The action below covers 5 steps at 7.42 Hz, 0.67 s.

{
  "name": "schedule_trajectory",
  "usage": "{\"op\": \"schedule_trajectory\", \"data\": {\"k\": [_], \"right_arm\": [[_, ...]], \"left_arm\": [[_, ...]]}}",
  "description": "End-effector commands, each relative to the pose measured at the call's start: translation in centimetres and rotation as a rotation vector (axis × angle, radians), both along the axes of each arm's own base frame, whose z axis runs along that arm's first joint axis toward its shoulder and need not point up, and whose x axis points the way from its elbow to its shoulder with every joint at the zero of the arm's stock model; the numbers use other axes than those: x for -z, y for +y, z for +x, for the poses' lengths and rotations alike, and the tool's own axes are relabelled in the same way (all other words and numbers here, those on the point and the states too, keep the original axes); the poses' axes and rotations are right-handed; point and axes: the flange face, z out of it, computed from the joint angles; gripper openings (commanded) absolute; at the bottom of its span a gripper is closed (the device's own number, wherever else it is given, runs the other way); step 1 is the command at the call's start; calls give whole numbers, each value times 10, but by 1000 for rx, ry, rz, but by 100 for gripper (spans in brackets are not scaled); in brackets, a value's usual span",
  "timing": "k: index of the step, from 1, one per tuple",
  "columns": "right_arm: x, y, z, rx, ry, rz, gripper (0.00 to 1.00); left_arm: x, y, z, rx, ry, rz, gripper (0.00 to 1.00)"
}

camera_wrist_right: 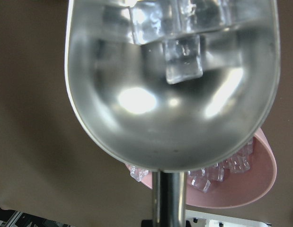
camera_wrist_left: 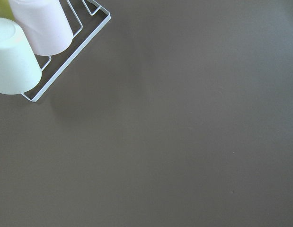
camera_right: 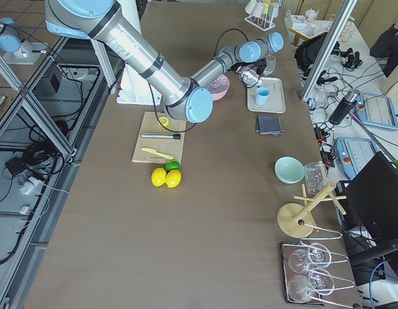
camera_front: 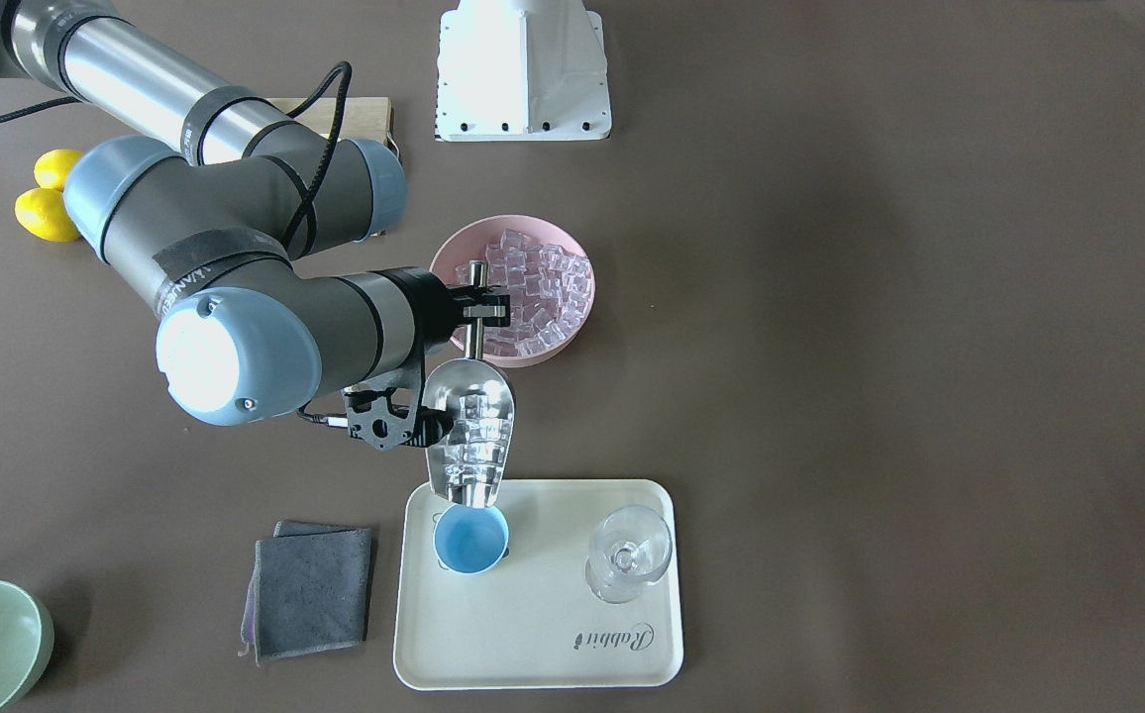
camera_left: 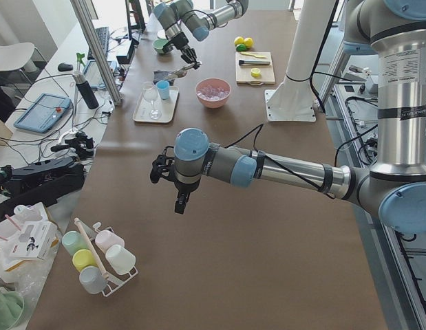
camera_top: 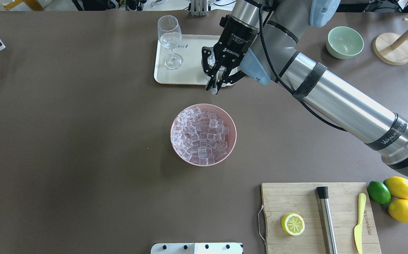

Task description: Put ice in cup with scoop

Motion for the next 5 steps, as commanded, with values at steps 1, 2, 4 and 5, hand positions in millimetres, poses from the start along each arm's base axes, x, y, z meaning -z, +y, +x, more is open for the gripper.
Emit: {"op": "schedule_trajectory", "data": {"k": [1,2,4,5], "right_arm": [[-1,2,0,30,-55,-66,0],[-1,1,1,30,-58,-66,0],[-1,0,3,27,-56,-69,0],[-1,0,3,27,-57,-67,0]], "left_arm": [[-9,5,-4,9,-1,-25,98],[-30,23,-19,41,2,-69,98],[-64,65,-50,118,10,-152,98],[-72,71,-52,124,11,-172,98]]}}
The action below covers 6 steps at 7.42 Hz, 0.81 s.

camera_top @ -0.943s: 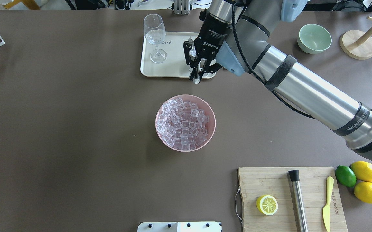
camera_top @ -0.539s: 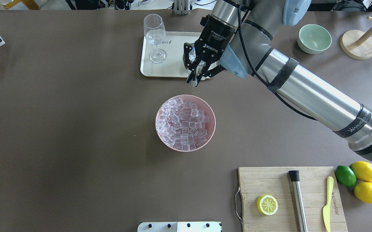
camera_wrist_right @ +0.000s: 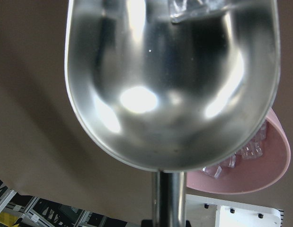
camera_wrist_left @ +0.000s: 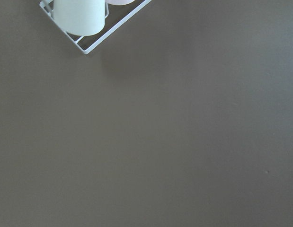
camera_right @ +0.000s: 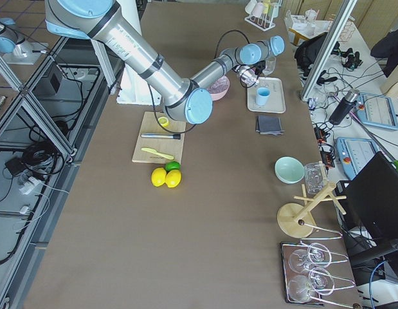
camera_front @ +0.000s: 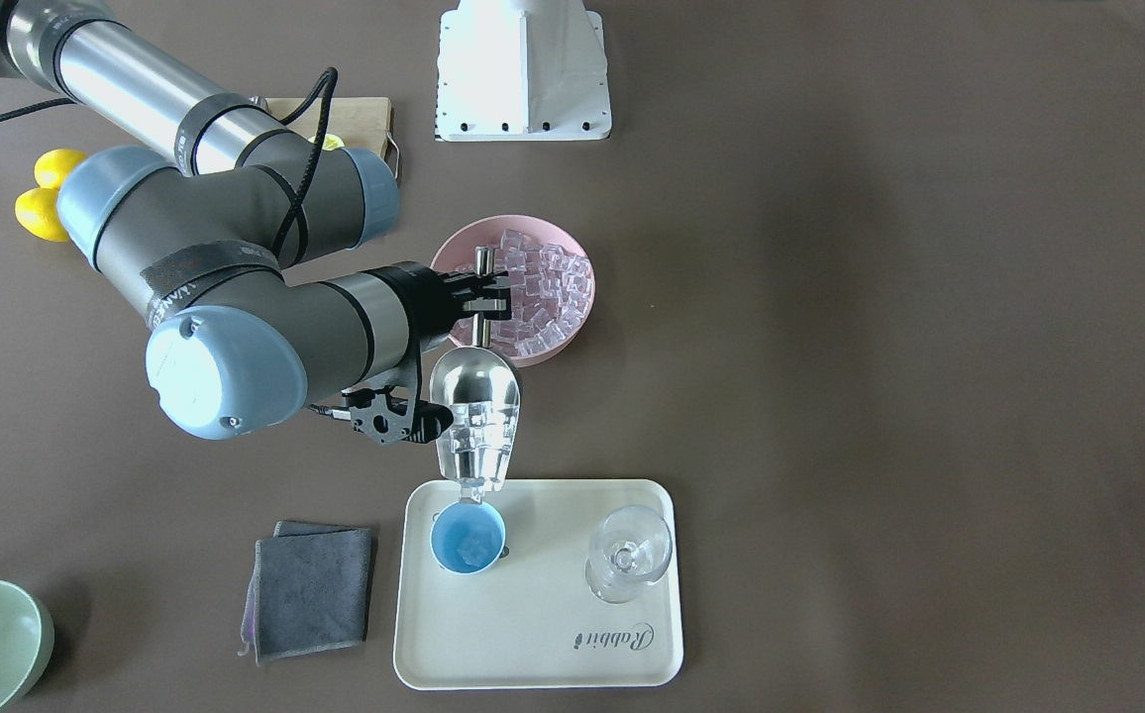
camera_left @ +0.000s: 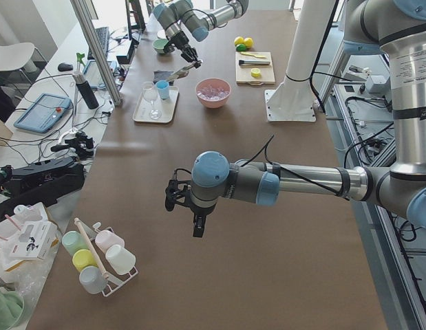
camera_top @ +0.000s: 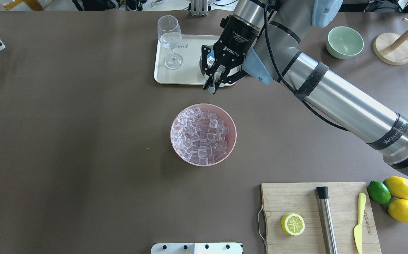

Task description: Put ice in cup with scoop

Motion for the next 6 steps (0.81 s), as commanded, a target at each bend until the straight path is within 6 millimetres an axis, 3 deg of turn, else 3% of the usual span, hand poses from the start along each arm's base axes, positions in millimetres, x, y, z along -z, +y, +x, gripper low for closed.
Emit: {"op": "schedule_trajectory", "data": {"k": [1,3,6], "right_arm": [[0,0,1,1,-3,-2,0],[0,0,1,5,-11,-12,0],[-1,0,1,5,-11,-14,0]], "left_arm": [[-28,22,-11,31,6,-73,98],[-33,11,-15,37,7,-104,98],[-30,12,-20,49,7,-100,98]]}}
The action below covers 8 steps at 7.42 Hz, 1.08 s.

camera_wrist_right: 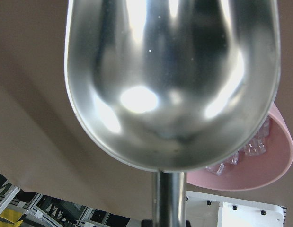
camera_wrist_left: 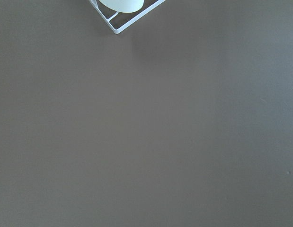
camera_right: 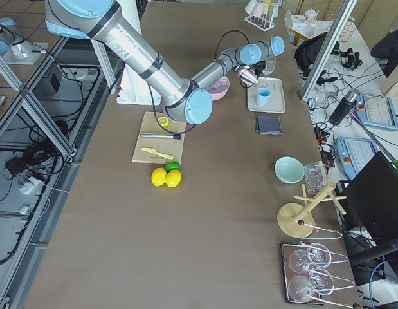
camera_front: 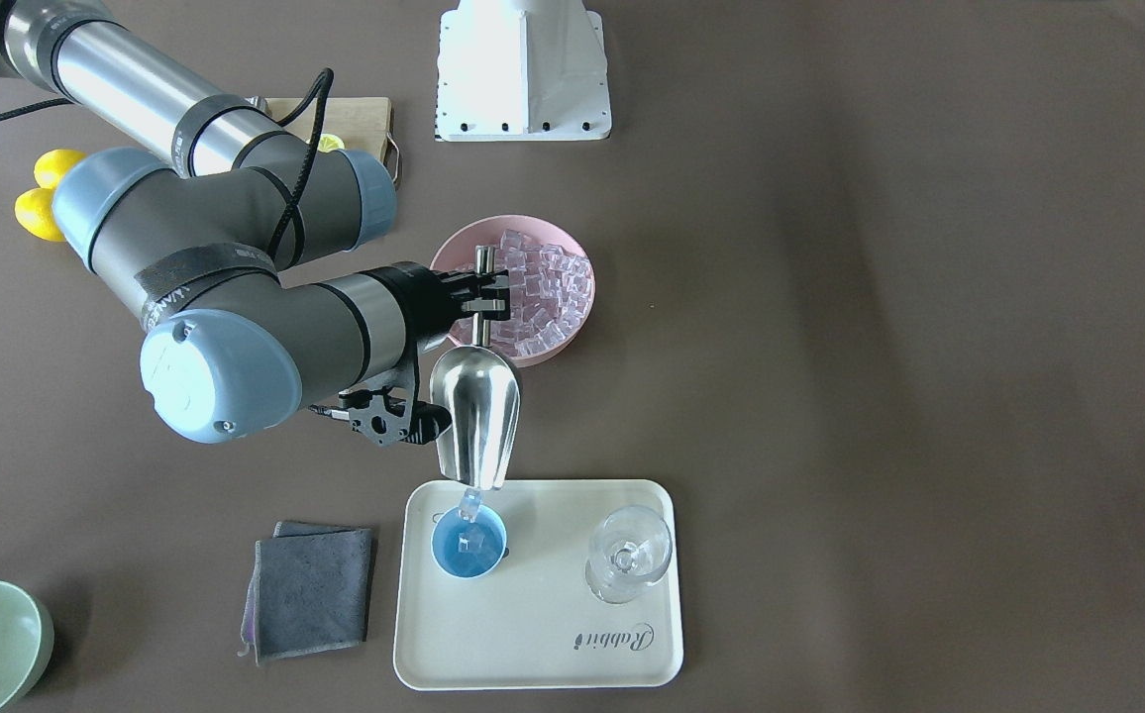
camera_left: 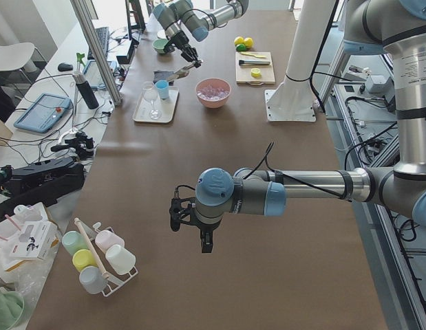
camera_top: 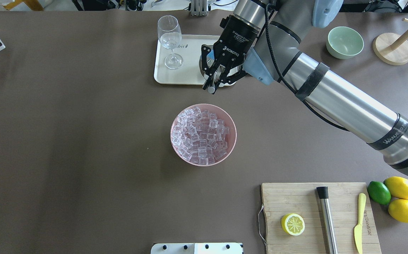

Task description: Put ice in cup with scoop

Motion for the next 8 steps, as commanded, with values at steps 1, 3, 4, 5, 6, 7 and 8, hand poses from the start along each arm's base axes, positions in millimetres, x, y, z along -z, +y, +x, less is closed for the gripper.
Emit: {"op": "schedule_trajectory", "data": {"k": [1,3,4,5,6,7,8], "right_arm": [[-1,0,0,0,1,0,0],[1,11,11,-31,34,78,0],[-14,21,19,-51,68,118,0],[-31,39,37,-85,112,168,0],[-51,69,64,-154,198,233,0],[-79,99,81,-173,242,274,0],[-101,130,90,-181,285,326,0]], "left_arm": [[4,0,-1,3,-1,7,98],[5,0,-1,3,1,10,98],[4,0,-1,3,1,8,98],[4,0,-1,3,1,7,98],[5,0,-1,3,1,10,98],[4,1,-1,3,1,8,98],[4,1,-1,3,1,7,98]]}}
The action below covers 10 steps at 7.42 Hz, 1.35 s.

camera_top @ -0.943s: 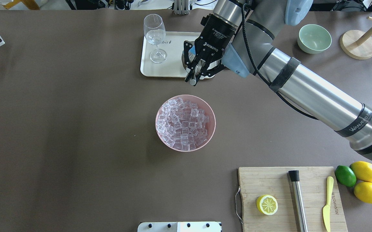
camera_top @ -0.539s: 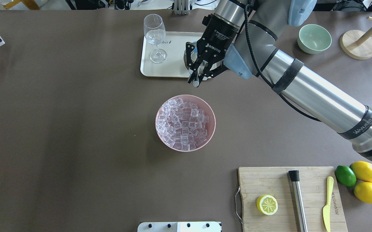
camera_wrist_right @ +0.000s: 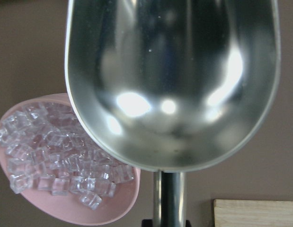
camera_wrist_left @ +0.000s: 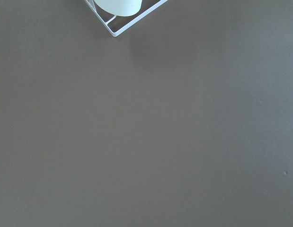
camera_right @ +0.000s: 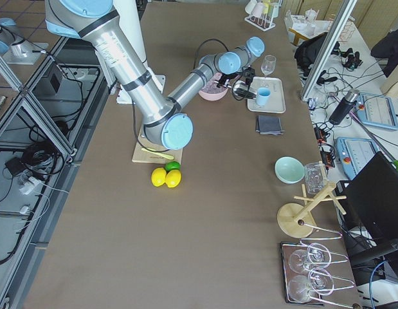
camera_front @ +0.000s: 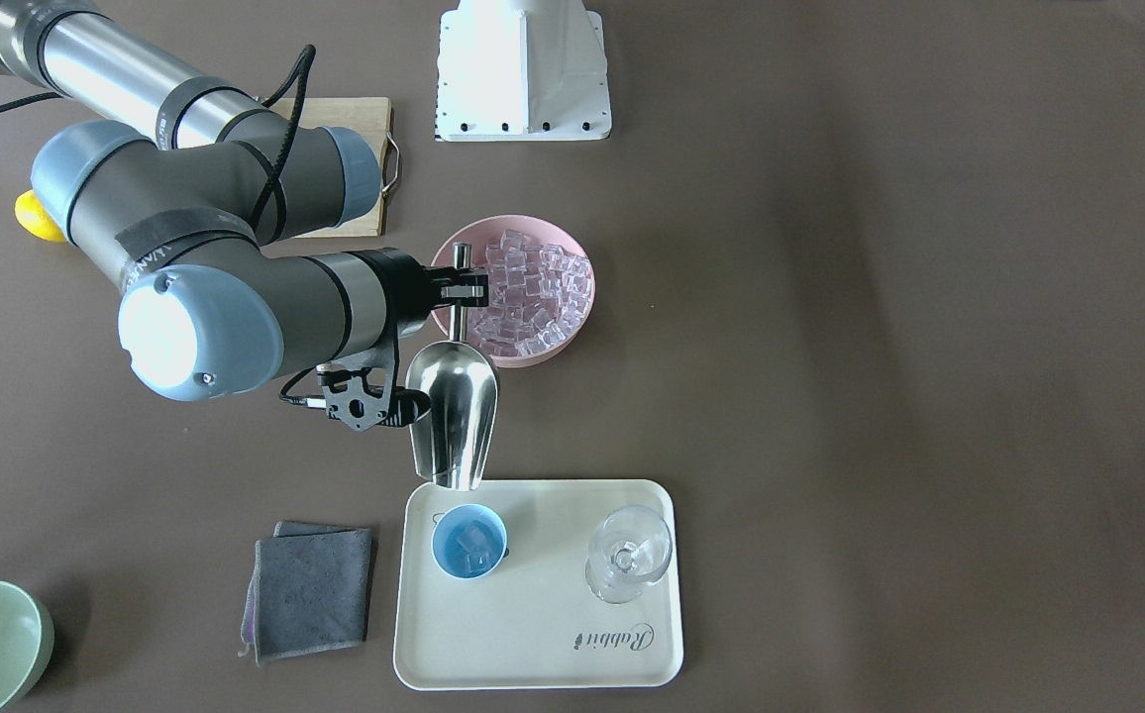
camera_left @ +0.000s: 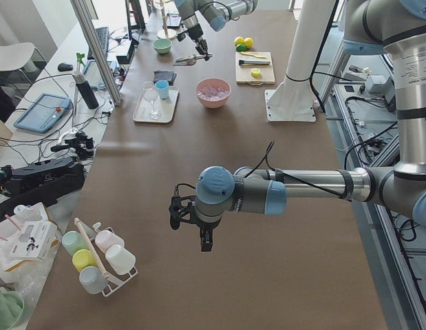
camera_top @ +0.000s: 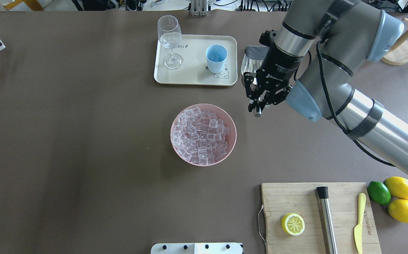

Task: Put ice in cup with scoop
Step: 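Carry the empty scoop back toward its spot beside the cutting board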

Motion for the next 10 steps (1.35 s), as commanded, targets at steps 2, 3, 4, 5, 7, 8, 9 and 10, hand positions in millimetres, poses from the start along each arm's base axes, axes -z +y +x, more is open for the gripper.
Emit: {"op": "schedule_trajectory", "data": {"k": [2,3,4,5,7,8,9,10], "right_arm": [[-78,97,19,5,141,116,0],[-94,113,18,26,162,118,0],[-112,124,15,51,168,123,0],[-133,129,18,57,163,132,0],[-160,131,10,59,213,141,0],[-172,132,6,57,223,159,0],[-184,132,3,62,208,175,0],[-190,132,3,63,212,175,0]], "left_arm": [[0,2,0,2,0,0,98],[0,2,0,2,0,0,98],[0,2,0,2,0,-2,98],[0,2,0,2,0,-2,98],[0,2,0,2,0,-2,98],[-1,3,0,2,0,-3,98],[-1,3,0,2,0,-3,98],[-1,3,0,2,0,-3,98]]}}
